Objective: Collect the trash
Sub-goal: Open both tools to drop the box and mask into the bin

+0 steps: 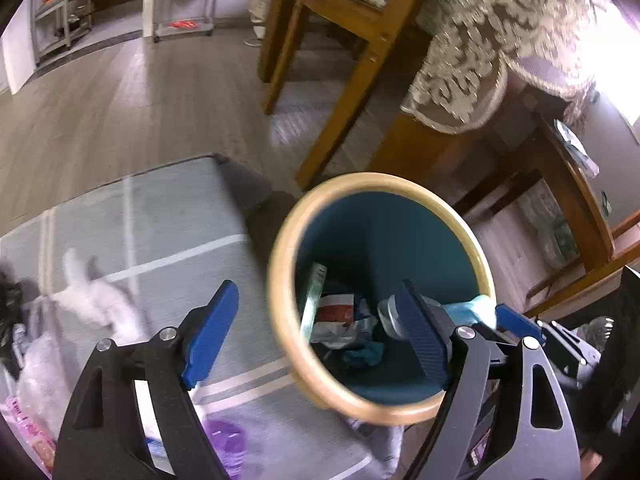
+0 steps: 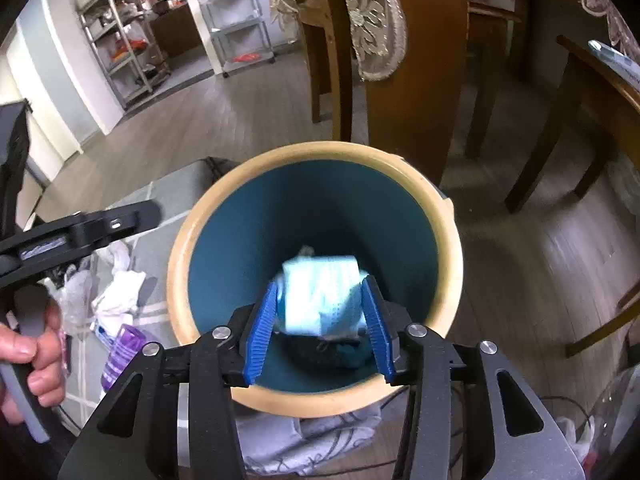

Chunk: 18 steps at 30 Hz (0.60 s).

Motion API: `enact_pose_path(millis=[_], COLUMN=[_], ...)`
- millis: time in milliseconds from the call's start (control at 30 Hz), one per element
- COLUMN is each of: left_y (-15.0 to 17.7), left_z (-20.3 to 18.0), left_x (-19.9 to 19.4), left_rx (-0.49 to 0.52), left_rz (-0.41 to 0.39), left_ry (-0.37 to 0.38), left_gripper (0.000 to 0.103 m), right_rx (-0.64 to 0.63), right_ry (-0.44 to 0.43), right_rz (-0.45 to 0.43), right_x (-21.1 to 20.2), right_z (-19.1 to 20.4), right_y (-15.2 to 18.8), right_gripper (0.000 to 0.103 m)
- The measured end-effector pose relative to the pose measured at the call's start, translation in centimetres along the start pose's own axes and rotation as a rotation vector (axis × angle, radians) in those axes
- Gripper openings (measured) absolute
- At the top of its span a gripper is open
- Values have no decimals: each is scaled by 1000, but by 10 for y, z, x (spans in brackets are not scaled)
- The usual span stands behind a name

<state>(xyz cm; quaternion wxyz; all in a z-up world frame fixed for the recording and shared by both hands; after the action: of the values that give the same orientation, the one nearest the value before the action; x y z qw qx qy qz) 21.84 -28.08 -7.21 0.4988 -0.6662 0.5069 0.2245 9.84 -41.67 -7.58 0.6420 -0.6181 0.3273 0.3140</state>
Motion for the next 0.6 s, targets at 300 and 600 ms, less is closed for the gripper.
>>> enact_pose_path(millis=[300,600], left_y=[-8,-10], left_z=[75,156], left_x=[-45,-89], left_rx=[-86,-149], left_rz=[-72,-128], left_ry=[-62,-149], left_gripper=[82,82], right_rx=[-42,-85], right_ry=[-22,-69], right_rz=[-45,-65], right_x=[-6,-5], right_z=[27,61], right_y=[-19,-34], right_gripper=[55,55])
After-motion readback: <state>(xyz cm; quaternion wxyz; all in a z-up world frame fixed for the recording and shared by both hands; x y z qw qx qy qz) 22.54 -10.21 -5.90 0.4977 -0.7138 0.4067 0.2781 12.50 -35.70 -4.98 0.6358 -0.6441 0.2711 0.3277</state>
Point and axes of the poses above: each gripper's, at about its wrist camera, not at the fingertips, and x roughly the way its jaws point, z to its left, y to its underside, the point moved 7 cm from there along x, roughly the way its jaws point, and after that the axes turned 14 degrees about -x, right-handed, at the moved point
